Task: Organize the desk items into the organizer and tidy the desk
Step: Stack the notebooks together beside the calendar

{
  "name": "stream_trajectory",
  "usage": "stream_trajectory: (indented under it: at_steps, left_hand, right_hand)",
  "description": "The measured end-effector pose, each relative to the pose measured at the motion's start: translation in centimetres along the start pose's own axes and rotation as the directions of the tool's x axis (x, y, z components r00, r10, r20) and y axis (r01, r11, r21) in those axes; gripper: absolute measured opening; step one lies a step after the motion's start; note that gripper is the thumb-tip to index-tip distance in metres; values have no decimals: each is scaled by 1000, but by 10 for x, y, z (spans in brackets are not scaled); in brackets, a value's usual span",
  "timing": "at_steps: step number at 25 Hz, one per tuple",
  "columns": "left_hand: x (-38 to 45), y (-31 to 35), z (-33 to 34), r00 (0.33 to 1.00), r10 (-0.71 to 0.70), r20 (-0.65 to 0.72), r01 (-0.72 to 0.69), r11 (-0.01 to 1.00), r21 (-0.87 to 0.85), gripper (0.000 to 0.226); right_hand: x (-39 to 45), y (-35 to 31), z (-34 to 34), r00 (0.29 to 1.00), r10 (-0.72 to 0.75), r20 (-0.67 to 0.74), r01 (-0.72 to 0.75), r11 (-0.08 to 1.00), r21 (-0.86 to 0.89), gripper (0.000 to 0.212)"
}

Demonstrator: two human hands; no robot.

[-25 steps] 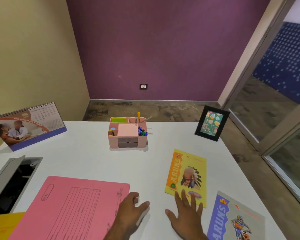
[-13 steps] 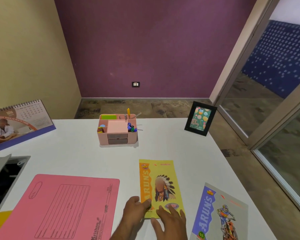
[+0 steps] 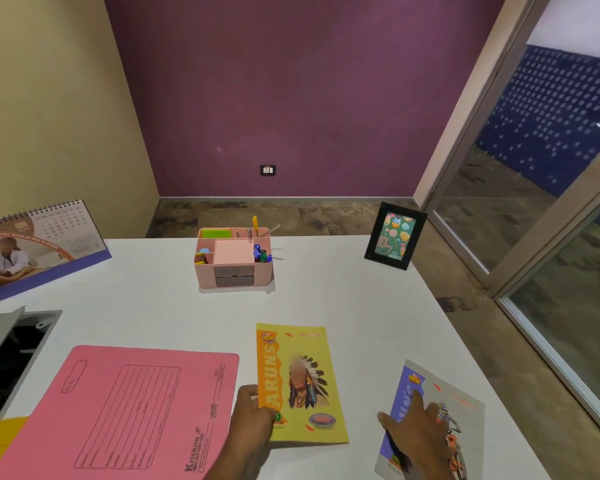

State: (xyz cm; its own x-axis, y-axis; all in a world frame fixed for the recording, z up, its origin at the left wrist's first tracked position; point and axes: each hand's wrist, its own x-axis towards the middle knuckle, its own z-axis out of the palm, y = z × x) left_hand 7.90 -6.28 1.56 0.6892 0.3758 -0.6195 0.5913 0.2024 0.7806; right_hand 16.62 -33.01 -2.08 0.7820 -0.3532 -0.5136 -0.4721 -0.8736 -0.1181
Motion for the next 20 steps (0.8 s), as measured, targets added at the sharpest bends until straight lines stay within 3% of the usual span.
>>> stream_trajectory:
  at_steps: [5,9,11,16,20]
  left_hand:
    - [-6,1,-18,998,-36,49,42,993,-114,53]
    - [-7,2,-23,990,-123,69,129,988,-90,25]
    - [-14,4,-24,988,-96,122,115,981,-155,20]
    - [-28,2,-31,971,51,234,42,926,-375,27]
    - [-31,2,-24,954,56,294,114,841,-529,24]
  right_hand:
    - [-1,-2,1,998,-56,-2,56,998,6,93]
    - [-29,-14,-8,961,-228,-156,217,973,-82,71]
    - [-39,-19,-14,940,-286,-186,264,955,-137,69]
    - [-64,-28,-30,914,-318,-254,369,910,189,55]
    - [-84,-37,-41,893,-379,-243,444,830,338,54]
